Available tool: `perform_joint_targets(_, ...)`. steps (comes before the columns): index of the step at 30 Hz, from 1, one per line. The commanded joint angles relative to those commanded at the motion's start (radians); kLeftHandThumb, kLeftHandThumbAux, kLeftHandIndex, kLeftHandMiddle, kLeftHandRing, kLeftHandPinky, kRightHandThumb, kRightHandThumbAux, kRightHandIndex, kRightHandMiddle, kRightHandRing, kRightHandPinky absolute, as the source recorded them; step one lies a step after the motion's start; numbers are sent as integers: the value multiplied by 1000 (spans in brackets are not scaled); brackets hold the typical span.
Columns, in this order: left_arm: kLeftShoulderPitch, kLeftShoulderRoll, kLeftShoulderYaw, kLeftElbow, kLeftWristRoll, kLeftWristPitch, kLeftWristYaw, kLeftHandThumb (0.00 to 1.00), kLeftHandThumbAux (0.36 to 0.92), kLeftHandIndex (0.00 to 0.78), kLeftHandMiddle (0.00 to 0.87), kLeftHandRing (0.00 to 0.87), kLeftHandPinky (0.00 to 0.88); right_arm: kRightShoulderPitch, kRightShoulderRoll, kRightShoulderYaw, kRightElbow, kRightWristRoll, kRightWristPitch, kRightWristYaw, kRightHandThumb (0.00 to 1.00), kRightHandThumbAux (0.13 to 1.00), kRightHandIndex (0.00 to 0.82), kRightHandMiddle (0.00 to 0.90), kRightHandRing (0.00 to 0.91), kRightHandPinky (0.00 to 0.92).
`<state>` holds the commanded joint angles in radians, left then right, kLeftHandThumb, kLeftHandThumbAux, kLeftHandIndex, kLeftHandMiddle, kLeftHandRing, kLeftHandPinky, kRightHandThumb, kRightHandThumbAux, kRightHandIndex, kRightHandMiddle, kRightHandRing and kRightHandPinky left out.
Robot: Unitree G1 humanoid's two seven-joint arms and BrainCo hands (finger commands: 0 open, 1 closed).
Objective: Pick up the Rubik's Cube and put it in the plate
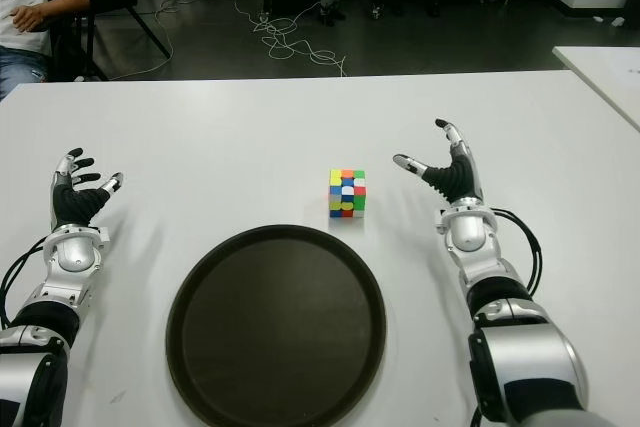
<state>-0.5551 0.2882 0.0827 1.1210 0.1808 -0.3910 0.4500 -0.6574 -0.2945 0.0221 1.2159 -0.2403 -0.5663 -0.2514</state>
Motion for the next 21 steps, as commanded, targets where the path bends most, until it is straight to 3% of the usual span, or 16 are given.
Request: perform_joint_targets(21, -1, 4, 6, 5, -8, -2, -2, 234, 768, 133, 223, 260, 324, 14, 1, 15, -53, 1, -68, 4, 0, 575, 43, 0, 0, 24)
